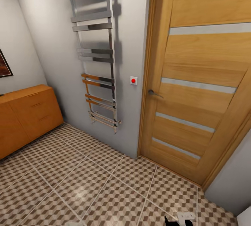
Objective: Take the four mousetraps from the cabinet in the bathroom and place them on the bathroom floor. Make sure all four end up on the same floor surface, and ensure that at least two of them are either under or directly next to the same bathroom sink.
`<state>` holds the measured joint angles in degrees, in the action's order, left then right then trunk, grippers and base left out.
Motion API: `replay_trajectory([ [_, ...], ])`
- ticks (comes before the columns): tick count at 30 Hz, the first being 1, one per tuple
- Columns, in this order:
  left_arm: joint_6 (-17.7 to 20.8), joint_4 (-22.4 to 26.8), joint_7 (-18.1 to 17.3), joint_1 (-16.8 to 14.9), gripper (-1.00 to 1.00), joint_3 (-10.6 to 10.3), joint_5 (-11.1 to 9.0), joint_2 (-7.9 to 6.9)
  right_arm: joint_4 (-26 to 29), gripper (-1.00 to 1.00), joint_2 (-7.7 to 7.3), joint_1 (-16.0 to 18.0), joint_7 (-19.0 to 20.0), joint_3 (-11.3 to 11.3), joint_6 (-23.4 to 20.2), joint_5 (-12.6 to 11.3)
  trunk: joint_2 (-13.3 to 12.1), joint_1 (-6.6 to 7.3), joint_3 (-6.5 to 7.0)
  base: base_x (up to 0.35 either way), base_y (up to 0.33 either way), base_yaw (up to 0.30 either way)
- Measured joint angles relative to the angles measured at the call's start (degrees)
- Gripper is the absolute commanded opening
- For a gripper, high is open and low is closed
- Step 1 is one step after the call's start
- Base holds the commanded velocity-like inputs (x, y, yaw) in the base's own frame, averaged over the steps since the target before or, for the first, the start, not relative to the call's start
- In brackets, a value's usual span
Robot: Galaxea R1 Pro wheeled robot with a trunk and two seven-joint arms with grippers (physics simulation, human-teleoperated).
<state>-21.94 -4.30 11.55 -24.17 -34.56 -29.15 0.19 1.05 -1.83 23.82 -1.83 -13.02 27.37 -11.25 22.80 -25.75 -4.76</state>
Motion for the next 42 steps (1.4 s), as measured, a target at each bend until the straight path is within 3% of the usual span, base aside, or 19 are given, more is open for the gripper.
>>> replay_trajectory([
  [42,0.02,0.00,-0.04,-0.02,1.00,-0.01,-0.01,0.02,-0.01,1.00,0.00,0.03,0.00,0.00,0.00,0.00,0.00,0.00,0.00,0.000,0.000,0.289],
])
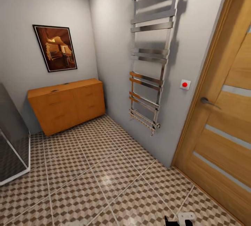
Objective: Take the four mousetraps from the cabinet in the bathroom and place them on the bathroom floor. Make sure all four end up on the same floor surface, and ensure that at least two of them are either under or directly next to the same bathroom sink.
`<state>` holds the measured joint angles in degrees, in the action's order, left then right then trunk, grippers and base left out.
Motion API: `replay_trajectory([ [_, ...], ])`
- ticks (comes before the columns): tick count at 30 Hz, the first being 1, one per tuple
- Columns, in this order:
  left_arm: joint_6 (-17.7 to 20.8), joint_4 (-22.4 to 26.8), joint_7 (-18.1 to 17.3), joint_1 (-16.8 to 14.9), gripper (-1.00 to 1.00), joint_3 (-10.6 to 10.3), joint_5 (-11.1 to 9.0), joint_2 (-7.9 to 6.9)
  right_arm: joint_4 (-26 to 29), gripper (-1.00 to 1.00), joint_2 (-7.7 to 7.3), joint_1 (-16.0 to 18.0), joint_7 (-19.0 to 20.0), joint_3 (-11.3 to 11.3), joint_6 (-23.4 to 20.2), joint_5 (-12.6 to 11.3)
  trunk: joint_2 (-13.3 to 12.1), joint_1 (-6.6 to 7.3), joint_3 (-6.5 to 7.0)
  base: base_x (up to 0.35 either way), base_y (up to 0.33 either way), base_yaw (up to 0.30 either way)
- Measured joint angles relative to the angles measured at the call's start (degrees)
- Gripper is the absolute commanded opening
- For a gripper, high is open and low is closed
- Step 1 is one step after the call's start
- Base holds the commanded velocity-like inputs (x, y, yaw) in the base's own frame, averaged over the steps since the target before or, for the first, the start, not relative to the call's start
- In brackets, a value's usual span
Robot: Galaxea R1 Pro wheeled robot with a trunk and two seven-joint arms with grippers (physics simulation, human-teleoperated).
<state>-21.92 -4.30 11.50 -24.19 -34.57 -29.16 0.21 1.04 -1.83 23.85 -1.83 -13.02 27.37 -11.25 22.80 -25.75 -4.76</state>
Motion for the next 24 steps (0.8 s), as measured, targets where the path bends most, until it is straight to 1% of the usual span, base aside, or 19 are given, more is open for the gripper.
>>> replay_trajectory([
  [24,0.00,0.00,0.01,0.02,1.00,0.00,0.00,0.00,0.00,1.00,0.00,-0.01,0.00,0.00,0.00,0.00,0.00,0.00,0.00,0.000,0.000,0.289],
])
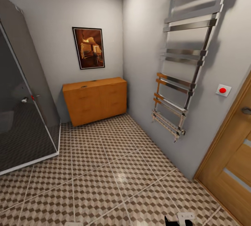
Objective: Take the four mousetraps from the cabinet in the bathroom and place them on the bathroom floor. Make sure all four end up on the same floor surface, and ensure that at least two of them are either under or directly next to the same bathroom sink.
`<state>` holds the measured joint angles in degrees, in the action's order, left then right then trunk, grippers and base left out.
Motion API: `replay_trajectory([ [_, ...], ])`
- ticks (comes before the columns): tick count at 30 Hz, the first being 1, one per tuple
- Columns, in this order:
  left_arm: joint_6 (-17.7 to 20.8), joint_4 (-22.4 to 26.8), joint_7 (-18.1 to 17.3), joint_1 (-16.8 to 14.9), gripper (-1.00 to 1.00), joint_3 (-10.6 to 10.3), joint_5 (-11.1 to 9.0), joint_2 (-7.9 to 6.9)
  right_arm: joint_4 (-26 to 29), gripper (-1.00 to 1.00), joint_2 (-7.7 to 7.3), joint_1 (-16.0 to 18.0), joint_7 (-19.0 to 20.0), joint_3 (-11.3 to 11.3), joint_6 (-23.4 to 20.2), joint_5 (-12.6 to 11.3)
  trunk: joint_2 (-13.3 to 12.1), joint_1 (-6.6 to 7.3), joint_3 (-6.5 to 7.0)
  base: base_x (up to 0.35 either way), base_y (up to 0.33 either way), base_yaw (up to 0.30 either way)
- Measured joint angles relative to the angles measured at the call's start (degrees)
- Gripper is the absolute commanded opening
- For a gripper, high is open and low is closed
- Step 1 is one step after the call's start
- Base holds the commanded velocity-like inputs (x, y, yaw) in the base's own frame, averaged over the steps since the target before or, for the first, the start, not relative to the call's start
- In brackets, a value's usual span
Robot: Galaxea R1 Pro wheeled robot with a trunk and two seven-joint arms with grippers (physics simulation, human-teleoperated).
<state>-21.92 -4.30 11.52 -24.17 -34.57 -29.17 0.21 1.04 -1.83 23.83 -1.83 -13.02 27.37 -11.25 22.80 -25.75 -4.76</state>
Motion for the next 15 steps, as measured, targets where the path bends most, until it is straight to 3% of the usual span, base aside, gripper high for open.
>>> replay_trajectory([
  [15,0.00,0.00,-0.01,-0.01,1.00,0.00,0.00,0.00,0.00,1.00,0.00,0.01,-0.02,0.00,0.00,0.00,0.00,0.00,0.00,0.000,0.000,0.289],
])
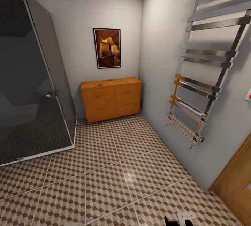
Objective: Take the four mousetraps from the cabinet in the bathroom and place them on the bathroom floor. Make sure all four end up on the same floor surface, and ensure that at least two of them are either under or directly next to the same bathroom sink.
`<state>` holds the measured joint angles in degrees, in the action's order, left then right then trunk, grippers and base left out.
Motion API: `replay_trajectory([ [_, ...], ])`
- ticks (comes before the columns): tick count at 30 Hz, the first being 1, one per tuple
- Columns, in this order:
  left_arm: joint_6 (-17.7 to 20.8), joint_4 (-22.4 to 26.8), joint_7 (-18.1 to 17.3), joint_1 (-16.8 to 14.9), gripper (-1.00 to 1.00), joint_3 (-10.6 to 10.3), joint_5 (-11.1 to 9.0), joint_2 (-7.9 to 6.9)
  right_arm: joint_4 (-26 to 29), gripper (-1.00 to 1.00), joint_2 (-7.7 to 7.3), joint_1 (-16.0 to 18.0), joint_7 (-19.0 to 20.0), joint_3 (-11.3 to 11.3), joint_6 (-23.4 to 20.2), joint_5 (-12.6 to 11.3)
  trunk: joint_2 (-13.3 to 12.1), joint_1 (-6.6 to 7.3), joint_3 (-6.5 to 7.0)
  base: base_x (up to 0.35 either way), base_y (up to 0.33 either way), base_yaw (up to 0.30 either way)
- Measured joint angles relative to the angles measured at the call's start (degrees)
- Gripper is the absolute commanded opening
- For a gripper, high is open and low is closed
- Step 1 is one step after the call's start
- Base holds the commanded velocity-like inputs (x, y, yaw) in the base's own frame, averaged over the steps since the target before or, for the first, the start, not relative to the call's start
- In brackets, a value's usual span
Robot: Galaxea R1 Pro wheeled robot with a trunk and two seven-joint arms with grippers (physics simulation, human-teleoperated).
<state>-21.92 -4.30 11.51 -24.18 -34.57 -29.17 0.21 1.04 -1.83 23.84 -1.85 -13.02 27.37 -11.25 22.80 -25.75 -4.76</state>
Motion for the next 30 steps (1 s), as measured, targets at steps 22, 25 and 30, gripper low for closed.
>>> replay_trajectory([
  [22,-0.08,-0.02,-0.01,-0.01,1.00,-0.01,-0.02,-0.07,0.04,1.00,-0.01,0.00,0.02,-0.01,0.00,0.01,0.00,0.03,0.00,0.202,0.000,0.059],
  [25,-0.08,-0.02,-0.01,-0.01,1.00,-0.01,-0.02,-0.08,0.04,1.00,-0.01,0.01,0.02,-0.01,0.00,0.01,0.00,0.03,0.00,0.332,0.000,0.001],
  [30,-0.08,-0.02,-0.02,-0.01,1.00,-0.01,-0.02,-0.08,0.03,1.00,-0.01,0.00,0.02,-0.01,0.00,0.01,0.00,0.03,0.00,0.335,0.001,0.000],
])
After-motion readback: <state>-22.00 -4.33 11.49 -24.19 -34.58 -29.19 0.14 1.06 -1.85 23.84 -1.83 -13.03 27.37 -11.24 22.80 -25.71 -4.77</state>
